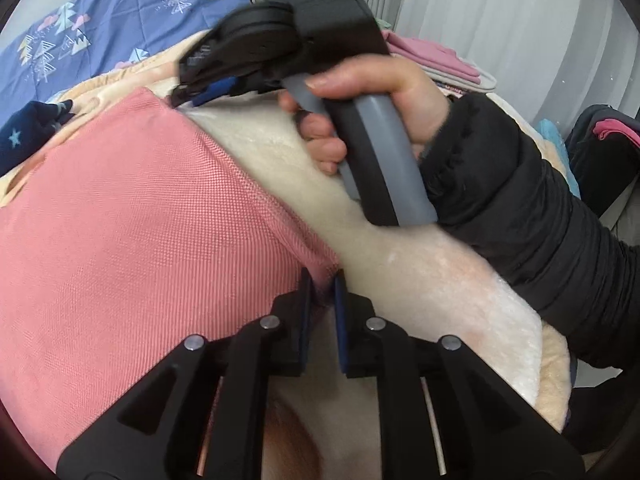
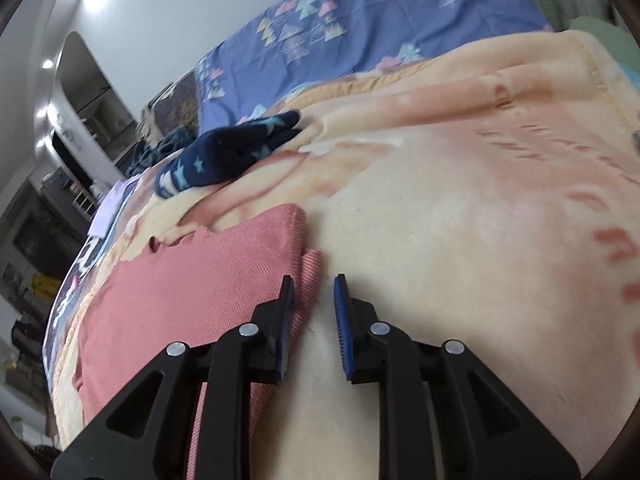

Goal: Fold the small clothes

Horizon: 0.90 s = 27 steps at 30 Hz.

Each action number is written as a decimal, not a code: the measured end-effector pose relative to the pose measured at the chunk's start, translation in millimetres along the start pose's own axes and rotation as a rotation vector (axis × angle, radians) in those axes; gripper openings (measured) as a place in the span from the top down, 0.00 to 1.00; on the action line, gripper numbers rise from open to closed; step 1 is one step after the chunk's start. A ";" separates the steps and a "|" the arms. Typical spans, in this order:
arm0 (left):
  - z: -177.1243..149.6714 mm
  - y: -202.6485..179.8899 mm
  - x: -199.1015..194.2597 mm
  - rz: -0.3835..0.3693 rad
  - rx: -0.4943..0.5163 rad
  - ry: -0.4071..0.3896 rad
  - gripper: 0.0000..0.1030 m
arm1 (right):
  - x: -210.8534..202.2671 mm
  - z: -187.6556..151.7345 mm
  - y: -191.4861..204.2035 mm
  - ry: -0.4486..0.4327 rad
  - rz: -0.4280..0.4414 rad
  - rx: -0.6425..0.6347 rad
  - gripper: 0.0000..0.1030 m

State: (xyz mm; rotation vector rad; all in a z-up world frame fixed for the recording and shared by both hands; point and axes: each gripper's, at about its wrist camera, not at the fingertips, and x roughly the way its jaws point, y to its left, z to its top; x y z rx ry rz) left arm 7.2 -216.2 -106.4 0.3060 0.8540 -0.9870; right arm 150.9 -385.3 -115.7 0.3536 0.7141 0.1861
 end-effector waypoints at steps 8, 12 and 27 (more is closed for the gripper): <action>-47.8 25.9 -92.7 0.079 -0.067 -0.142 0.50 | -99.6 -76.6 38.6 -0.009 0.118 -0.143 0.78; -87.3 74.8 -137.5 0.240 -0.201 -0.183 0.47 | -104.9 -115.8 53.5 0.083 0.108 -0.147 0.78; -205.2 168.7 -256.6 0.481 -0.521 -0.284 0.73 | -123.4 -134.0 196.8 -0.030 -0.114 -0.435 0.78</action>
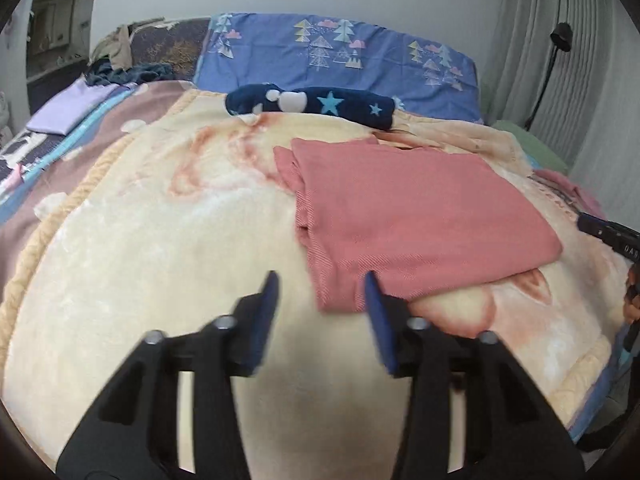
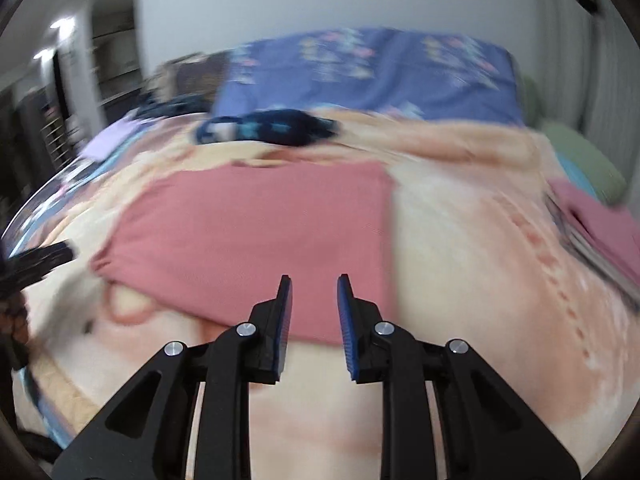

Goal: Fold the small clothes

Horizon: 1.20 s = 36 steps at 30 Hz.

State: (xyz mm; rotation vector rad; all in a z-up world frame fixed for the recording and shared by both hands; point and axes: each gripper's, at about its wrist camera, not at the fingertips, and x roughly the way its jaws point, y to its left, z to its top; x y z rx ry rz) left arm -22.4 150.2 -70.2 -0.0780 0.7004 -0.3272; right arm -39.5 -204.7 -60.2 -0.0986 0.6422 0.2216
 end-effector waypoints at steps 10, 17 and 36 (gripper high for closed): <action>-8.0 -1.8 46.9 -0.177 -0.068 0.152 0.67 | 68.1 13.9 130.4 0.105 0.192 -0.237 0.73; 1.2 10.3 36.1 -0.240 -0.088 0.119 0.93 | 68.8 1.0 134.5 0.142 0.159 -0.223 0.68; -32.0 73.5 24.2 -0.249 -0.337 0.097 0.84 | 137.2 -11.4 265.1 0.086 -0.043 -0.719 0.61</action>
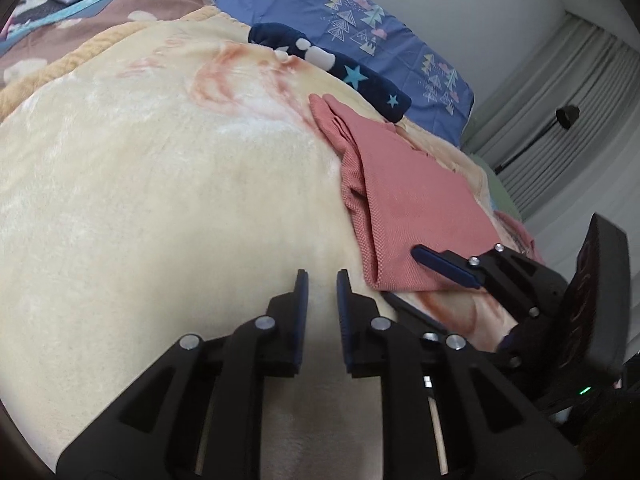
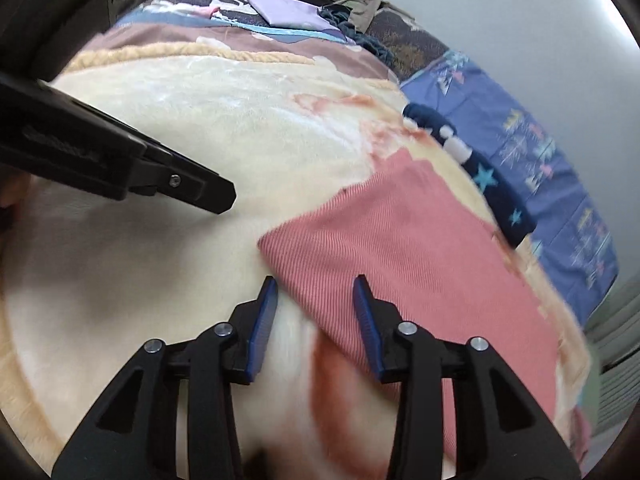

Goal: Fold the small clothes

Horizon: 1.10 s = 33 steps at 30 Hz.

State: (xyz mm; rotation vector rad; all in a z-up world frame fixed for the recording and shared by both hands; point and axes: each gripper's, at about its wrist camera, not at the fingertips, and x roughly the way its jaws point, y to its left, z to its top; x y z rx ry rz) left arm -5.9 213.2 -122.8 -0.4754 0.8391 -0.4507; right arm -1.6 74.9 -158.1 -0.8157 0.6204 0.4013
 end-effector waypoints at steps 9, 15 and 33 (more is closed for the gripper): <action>91.3 -13.9 -15.8 -0.004 0.039 -0.087 0.44 | -9.5 2.4 -11.0 -0.097 -0.013 0.032 0.95; 151.5 -3.8 99.1 -0.071 0.020 0.087 0.38 | -9.2 3.8 -8.8 -0.083 -0.017 0.029 0.95; 160.6 13.8 150.7 -0.174 -0.059 0.035 0.92 | 15.1 7.9 -16.9 0.007 0.004 0.087 0.96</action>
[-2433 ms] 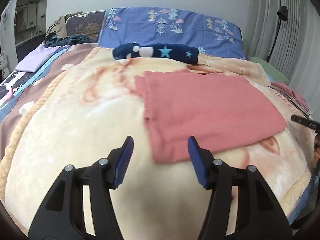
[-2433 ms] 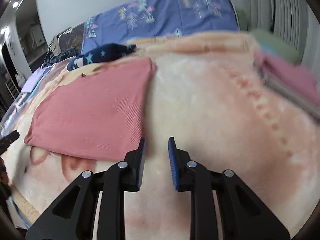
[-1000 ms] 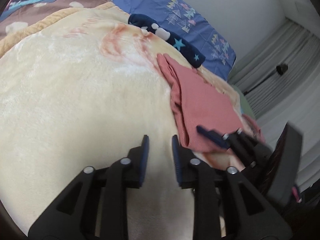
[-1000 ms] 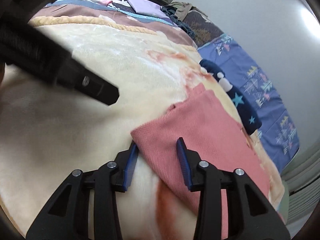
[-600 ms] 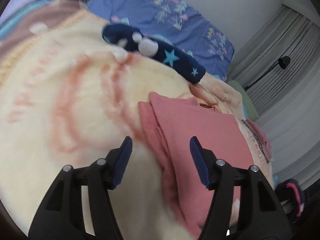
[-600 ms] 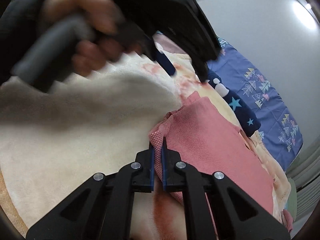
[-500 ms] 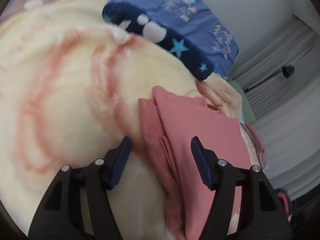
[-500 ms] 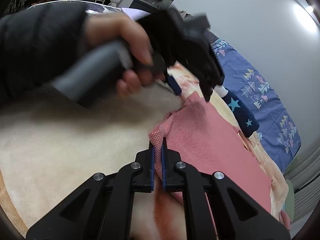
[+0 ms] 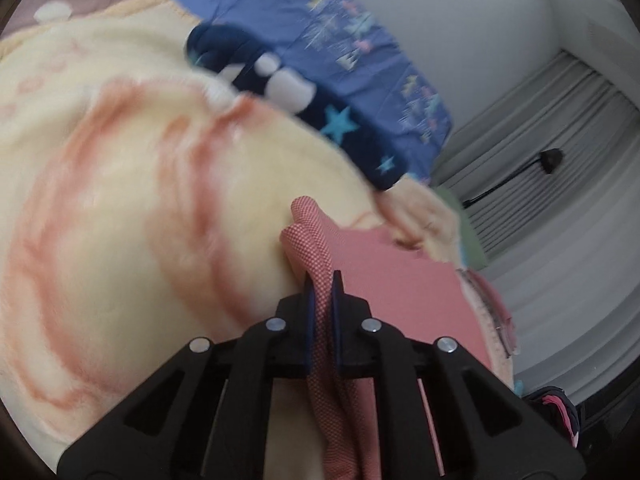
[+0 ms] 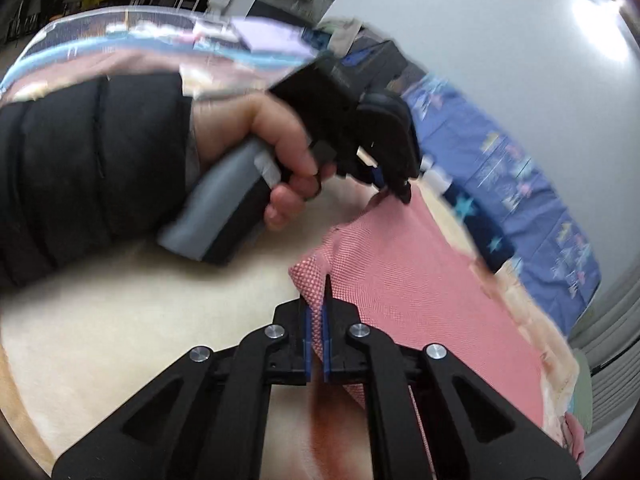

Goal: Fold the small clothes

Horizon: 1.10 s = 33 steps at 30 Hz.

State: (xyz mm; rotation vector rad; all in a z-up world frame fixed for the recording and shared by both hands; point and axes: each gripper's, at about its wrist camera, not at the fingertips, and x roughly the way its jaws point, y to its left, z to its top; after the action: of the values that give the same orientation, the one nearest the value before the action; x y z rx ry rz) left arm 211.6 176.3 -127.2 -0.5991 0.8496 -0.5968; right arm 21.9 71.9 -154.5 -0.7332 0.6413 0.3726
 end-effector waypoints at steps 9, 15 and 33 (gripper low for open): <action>-5.2 5.9 -5.8 -0.026 0.006 0.024 0.63 | -23.1 -16.7 16.5 -0.028 -0.061 -0.091 0.68; -9.3 -6.2 2.6 -0.025 0.079 0.068 0.52 | -1.0 -6.8 22.8 -0.001 -0.146 -0.145 0.67; -3.4 -3.3 11.9 0.011 0.020 0.088 0.87 | 13.0 6.8 -1.3 -0.022 -0.162 -0.014 0.96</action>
State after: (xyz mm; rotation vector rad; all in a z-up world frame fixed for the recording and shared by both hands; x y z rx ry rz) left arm 214.3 165.0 -132.7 -0.5528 0.9278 -0.6251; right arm 35.1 77.1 -158.5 -0.7883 0.5549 0.2359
